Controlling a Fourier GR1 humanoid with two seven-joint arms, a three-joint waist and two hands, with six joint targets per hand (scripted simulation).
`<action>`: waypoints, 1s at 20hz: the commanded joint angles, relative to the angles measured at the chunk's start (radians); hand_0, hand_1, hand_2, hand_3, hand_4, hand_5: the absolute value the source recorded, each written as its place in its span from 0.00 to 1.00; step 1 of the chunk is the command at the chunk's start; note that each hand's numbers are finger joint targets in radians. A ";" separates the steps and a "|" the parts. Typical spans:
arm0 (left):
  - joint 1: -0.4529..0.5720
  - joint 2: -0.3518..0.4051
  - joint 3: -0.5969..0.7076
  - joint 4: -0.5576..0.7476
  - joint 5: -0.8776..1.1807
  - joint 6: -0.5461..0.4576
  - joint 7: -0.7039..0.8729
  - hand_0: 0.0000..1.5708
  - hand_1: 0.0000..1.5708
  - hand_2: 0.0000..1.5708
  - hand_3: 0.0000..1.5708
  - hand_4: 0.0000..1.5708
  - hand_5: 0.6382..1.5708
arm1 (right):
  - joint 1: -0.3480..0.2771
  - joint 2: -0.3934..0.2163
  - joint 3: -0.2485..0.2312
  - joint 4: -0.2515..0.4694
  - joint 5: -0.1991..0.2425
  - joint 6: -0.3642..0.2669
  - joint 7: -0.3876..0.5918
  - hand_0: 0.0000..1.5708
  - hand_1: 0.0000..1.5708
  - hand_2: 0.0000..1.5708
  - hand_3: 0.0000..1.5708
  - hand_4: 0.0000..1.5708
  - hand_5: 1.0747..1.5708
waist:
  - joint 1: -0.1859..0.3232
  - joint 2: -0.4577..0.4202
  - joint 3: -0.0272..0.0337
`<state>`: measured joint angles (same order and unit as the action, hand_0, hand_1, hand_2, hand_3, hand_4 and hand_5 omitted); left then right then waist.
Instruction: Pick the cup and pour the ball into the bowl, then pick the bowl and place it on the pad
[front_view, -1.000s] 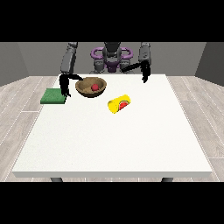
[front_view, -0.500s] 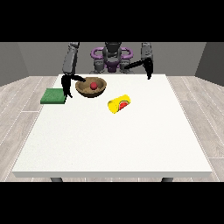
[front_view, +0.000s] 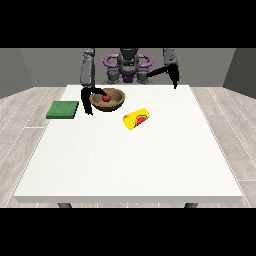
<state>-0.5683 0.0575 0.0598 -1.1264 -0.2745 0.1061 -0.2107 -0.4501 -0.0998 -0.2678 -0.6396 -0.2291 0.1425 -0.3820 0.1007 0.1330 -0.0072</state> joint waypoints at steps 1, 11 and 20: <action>-0.003 0.029 0.005 -0.017 0.020 -0.049 0.023 0.00 0.00 0.00 0.00 0.00 0.99 | 0.020 -0.014 -0.004 0.078 0.012 -0.064 0.104 0.40 0.40 0.19 0.00 0.36 1.00 | 0.020 0.013 0.0073; 0.023 0.063 0.060 0.005 0.069 -0.072 0.005 0.00 0.00 0.00 0.00 0.00 1.00 | 0.000 -0.045 0.074 0.041 0.135 -0.252 0.215 1.00 1.00 1.00 1.00 0.65 0.97 | 0.009 -0.045 0.0066; 0.050 0.124 0.116 0.083 0.072 -0.035 -0.034 0.00 0.00 0.00 0.00 0.00 1.00 | -0.105 -0.102 0.087 -0.080 0.093 -0.176 0.488 1.00 1.00 1.00 1.00 0.67 0.96 | -0.106 -0.101 0.0071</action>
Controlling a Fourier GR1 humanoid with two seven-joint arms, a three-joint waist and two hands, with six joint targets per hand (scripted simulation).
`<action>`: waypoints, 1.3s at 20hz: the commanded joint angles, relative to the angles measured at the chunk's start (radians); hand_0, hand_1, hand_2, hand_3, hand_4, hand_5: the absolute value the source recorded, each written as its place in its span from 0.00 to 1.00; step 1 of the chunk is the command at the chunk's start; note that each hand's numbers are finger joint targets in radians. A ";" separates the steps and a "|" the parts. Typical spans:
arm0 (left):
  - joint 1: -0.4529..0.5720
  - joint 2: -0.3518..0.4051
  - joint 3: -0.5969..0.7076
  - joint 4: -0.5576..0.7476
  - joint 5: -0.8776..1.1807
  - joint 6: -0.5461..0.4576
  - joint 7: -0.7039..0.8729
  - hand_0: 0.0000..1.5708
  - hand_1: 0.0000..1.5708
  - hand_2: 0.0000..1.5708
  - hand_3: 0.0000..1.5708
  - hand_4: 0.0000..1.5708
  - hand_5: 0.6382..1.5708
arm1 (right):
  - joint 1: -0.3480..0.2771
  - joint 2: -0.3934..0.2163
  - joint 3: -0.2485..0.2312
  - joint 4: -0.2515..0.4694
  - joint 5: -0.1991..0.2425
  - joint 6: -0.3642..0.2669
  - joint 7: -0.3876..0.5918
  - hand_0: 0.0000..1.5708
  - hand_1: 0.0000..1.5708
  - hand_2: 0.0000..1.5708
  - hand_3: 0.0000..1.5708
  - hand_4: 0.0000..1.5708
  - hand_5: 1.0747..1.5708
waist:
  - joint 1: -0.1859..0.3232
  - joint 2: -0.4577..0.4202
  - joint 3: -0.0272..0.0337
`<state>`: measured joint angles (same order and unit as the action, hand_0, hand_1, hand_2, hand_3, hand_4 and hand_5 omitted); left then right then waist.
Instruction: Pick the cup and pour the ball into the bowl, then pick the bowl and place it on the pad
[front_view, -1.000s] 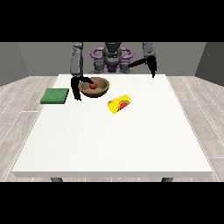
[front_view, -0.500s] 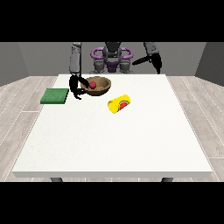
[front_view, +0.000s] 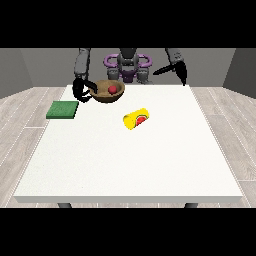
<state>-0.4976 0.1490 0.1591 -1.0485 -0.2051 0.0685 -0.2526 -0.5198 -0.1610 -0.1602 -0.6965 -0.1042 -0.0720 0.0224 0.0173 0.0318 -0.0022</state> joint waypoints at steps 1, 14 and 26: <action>0.019 0.023 0.038 0.035 0.010 0.027 -0.015 0.00 0.00 0.00 0.00 0.00 1.00 | -0.030 -0.058 -0.020 -0.051 -0.043 0.063 0.121 1.00 1.00 1.00 1.00 0.67 0.96 | -0.047 -0.022 0.0018; -0.038 -0.025 -0.040 -0.099 -0.019 0.063 -0.070 0.00 0.00 0.00 0.00 0.00 0.99 | -0.060 -0.380 -0.262 0.093 -0.218 0.311 0.009 1.00 1.00 1.00 1.00 0.68 0.98 | 0.032 0.208 0.0031; -0.040 -0.073 -0.125 -0.279 -0.103 0.161 -0.073 0.00 0.00 0.00 0.00 0.00 0.99 | -0.087 -0.551 -0.310 0.238 -0.185 0.390 -0.214 1.00 1.00 1.00 0.22 0.65 1.00 | 0.077 0.411 0.0046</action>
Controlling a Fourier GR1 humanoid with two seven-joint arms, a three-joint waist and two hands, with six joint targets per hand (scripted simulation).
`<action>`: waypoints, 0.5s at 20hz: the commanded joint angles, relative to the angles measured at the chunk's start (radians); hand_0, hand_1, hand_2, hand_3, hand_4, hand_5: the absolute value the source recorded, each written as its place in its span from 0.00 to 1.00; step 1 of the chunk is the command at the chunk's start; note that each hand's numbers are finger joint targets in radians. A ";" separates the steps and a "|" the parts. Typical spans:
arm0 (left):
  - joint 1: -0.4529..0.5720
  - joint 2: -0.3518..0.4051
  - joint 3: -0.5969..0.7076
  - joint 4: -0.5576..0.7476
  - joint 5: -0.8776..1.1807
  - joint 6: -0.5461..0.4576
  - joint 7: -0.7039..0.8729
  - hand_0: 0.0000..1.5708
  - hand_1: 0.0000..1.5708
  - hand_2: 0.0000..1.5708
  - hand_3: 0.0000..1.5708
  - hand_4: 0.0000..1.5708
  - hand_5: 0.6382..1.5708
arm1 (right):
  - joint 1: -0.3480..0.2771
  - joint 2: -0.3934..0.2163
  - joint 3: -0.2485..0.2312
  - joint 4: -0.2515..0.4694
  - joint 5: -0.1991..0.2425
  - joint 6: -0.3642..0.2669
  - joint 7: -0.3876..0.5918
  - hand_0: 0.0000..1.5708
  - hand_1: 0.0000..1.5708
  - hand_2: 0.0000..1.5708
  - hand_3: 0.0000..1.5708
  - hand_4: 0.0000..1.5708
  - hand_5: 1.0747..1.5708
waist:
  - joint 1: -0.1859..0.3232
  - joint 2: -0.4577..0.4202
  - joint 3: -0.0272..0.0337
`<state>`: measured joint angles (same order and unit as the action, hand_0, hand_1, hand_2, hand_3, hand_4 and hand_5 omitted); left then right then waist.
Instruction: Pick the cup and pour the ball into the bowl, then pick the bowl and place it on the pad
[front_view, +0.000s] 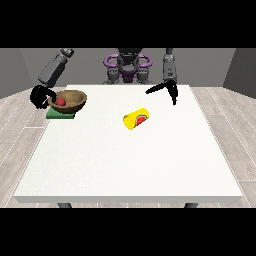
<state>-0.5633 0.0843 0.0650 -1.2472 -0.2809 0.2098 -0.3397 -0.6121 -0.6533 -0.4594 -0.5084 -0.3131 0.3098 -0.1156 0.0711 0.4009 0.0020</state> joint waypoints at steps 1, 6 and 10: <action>0.004 0.017 -0.019 -0.109 -0.006 -0.015 0.038 0.00 0.00 0.00 0.00 0.00 0.99 | -0.007 -0.098 -0.027 0.073 0.008 0.061 -0.077 1.00 1.00 1.00 0.00 0.66 0.99 | 0.012 0.067 0.0008; 0.044 -0.017 -0.060 -0.218 -0.048 0.036 0.059 0.00 0.00 0.00 0.00 0.00 0.99 | -0.054 -0.121 -0.023 0.111 0.032 0.055 -0.151 1.00 1.00 1.00 0.00 0.66 1.00 | 0.005 0.131 0.0008; 0.060 -0.002 -0.060 -0.313 -0.044 0.024 0.098 0.00 0.00 0.00 0.00 0.00 0.99 | -0.075 -0.184 -0.026 0.145 0.046 0.070 -0.161 1.00 1.00 1.00 0.28 0.66 1.00 | -0.003 0.149 0.0007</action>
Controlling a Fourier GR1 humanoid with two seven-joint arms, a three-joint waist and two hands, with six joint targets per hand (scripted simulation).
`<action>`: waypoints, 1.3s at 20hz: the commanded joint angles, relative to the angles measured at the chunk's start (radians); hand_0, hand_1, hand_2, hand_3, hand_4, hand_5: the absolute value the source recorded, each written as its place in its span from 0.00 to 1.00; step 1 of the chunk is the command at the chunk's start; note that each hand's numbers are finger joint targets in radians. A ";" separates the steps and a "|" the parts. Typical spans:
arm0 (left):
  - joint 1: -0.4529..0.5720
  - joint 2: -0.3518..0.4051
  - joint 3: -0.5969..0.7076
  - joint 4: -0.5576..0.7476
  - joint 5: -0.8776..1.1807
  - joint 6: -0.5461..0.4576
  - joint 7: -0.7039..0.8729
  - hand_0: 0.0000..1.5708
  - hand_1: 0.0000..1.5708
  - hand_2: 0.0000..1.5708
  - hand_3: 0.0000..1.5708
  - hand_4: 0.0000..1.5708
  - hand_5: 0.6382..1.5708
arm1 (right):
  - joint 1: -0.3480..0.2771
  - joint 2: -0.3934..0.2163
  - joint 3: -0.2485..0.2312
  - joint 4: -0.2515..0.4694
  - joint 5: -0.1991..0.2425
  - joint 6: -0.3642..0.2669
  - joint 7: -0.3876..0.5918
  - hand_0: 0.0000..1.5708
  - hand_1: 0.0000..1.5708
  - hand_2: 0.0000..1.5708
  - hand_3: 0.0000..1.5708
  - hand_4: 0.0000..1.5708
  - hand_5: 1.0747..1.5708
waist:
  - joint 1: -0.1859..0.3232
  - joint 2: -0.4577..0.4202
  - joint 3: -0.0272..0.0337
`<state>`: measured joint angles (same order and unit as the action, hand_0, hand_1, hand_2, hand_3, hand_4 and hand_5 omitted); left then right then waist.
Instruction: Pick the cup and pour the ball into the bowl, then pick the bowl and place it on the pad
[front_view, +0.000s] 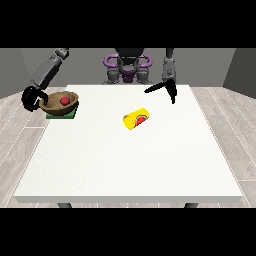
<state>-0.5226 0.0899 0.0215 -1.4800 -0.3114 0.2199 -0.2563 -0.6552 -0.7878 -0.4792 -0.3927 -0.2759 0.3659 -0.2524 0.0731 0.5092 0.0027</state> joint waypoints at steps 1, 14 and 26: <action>0.042 -0.014 -0.044 -0.120 -0.024 -0.003 0.086 0.00 0.00 0.00 0.00 0.00 0.99 | -0.036 -0.021 -0.003 0.050 0.008 0.013 -0.021 1.00 1.00 1.00 0.29 0.65 1.00 | 0.000 0.004 0.0002; 0.103 0.012 -0.018 -0.139 0.035 -0.069 0.097 0.00 0.00 0.00 0.00 0.00 1.00 | -0.005 0.003 0.024 0.080 0.015 0.025 0.044 1.00 1.00 1.00 0.59 0.45 1.00 | 0.003 -0.076 -0.0015; 0.155 -0.004 -0.045 -0.283 0.022 -0.056 0.142 0.00 0.00 0.00 0.00 0.00 0.99 | -0.027 -0.160 0.043 0.111 0.081 -0.065 0.069 0.00 0.00 0.27 0.21 0.00 0.82 | 0.004 -0.010 -0.0006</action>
<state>-0.4335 0.1040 0.0070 -1.6963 -0.2805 0.1608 -0.1262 -0.6771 -0.8994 -0.4366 -0.2930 -0.2079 0.3129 -0.1859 0.0699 0.4981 0.0017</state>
